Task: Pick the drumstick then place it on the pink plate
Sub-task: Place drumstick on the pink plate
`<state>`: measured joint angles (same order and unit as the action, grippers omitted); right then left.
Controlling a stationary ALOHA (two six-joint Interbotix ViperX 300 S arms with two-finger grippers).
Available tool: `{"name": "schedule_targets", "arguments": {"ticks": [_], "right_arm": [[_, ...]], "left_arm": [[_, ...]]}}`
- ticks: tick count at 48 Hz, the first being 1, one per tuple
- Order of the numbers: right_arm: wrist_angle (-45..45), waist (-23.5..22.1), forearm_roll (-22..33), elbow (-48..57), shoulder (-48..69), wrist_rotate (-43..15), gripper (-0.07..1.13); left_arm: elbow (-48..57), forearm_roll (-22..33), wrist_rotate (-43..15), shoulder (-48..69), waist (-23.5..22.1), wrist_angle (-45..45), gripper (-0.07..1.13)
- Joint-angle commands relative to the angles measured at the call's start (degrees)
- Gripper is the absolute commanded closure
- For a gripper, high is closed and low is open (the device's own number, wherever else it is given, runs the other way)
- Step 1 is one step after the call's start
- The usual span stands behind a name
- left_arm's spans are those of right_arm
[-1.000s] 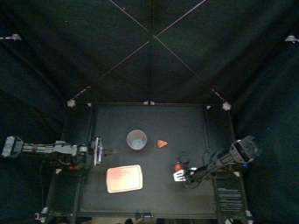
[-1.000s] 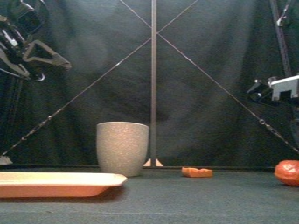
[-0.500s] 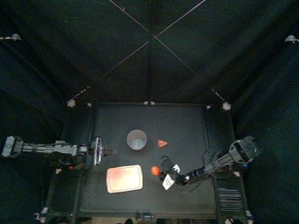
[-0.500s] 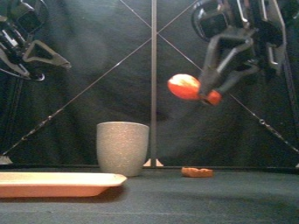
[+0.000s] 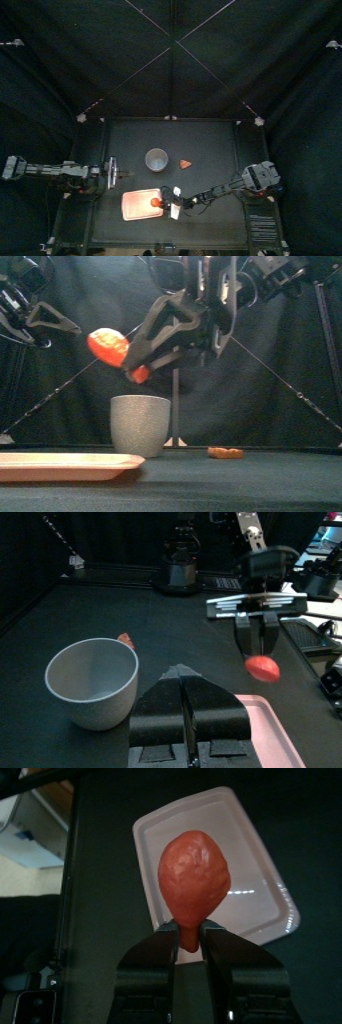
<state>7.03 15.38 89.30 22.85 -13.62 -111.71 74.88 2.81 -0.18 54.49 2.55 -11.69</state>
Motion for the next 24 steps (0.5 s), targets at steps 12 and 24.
{"name": "schedule_targets", "arguments": {"ticks": [12, 24], "right_arm": [[-11.1, -5.2, -1.0, -11.3, -6.4, 0.0, 0.6], [-7.7, -6.9, -0.9, -12.0, -8.0, 0.0, 0.5]], "left_arm": [[-0.8, -0.3, -0.1, -0.3, 0.4, -0.5, 0.99], [-0.8, -0.3, -0.1, -0.2, 0.4, -0.7, 0.99]]}}
